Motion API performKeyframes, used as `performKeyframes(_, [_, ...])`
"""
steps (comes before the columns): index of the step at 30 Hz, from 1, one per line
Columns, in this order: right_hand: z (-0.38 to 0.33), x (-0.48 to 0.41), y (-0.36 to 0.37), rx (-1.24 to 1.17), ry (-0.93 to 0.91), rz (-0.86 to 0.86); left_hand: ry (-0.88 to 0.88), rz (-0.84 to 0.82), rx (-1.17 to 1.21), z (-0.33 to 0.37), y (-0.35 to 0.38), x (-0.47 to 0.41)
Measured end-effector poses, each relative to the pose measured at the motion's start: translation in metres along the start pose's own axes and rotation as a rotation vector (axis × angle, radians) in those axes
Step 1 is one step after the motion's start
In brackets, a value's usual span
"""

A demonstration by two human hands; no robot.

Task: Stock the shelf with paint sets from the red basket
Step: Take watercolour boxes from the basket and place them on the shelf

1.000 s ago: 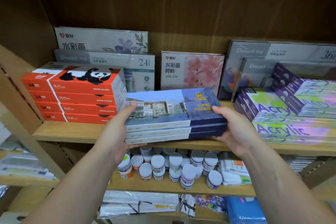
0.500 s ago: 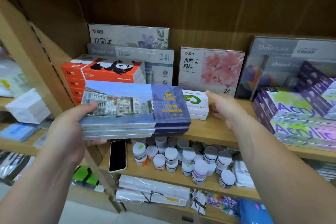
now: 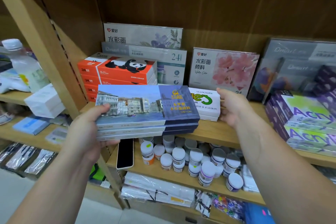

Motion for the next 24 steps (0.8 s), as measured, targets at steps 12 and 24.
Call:
performKeyframes(12, [0.008,-0.006,-0.004,-0.049,-0.012,0.0,0.027,-0.048,0.029,0.01,-0.004,-0.004])
performKeyframes(24, [0.01,-0.004,0.002,-0.058,-0.027,-0.03,-0.025,-0.044,0.063,0.002,-0.017,0.0])
Point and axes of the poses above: each hand's wrist, its own x-axis away from the middle knuckle, its own y-axis out of the palm, z = x × y, the point moved 3 cm from there along -x, towards the middle knuckle, and after that the axes turned 4 degrees about z, right-handed, at the moved point
